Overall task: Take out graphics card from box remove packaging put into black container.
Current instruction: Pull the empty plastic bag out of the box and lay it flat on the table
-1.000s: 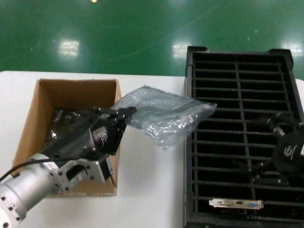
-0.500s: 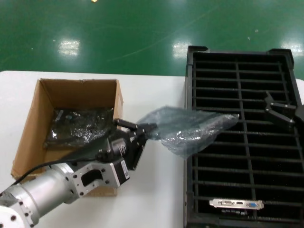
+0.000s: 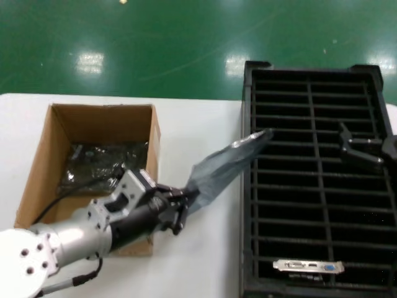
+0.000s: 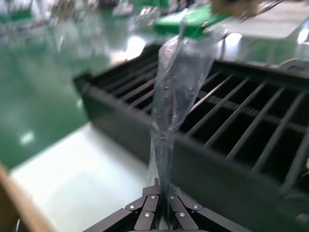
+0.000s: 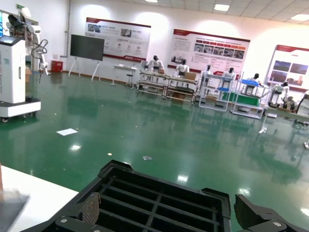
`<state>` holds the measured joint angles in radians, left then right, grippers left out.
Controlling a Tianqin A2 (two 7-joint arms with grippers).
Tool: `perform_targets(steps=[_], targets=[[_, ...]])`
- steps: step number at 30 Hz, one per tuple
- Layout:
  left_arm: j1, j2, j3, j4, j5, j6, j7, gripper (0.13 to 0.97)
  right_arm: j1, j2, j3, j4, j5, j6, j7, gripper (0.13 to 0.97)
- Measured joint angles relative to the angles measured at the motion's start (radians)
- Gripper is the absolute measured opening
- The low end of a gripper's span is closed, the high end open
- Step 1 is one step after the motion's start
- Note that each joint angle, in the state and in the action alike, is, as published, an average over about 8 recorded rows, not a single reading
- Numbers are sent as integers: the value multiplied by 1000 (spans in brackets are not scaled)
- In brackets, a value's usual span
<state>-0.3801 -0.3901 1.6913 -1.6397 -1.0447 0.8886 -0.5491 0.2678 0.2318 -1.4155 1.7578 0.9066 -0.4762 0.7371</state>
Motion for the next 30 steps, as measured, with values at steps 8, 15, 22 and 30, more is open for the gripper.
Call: perform_targets(steps=[8, 15, 22, 30], targets=[[-120, 44, 15, 184, 83, 0, -110, 155, 5, -28, 28, 1, 19, -29, -49, 966], [-194, 70, 36, 258, 96, -5, -128, 170, 9, -47, 46, 1, 28, -47, -76, 966], [-225, 74, 38, 263, 105, -11, -142, 245, 12, -60, 58, 1, 33, -58, -93, 966], [-206, 13, -7, 104, 69, -14, -139, 377, 14, -69, 67, 1, 36, -68, -106, 966]])
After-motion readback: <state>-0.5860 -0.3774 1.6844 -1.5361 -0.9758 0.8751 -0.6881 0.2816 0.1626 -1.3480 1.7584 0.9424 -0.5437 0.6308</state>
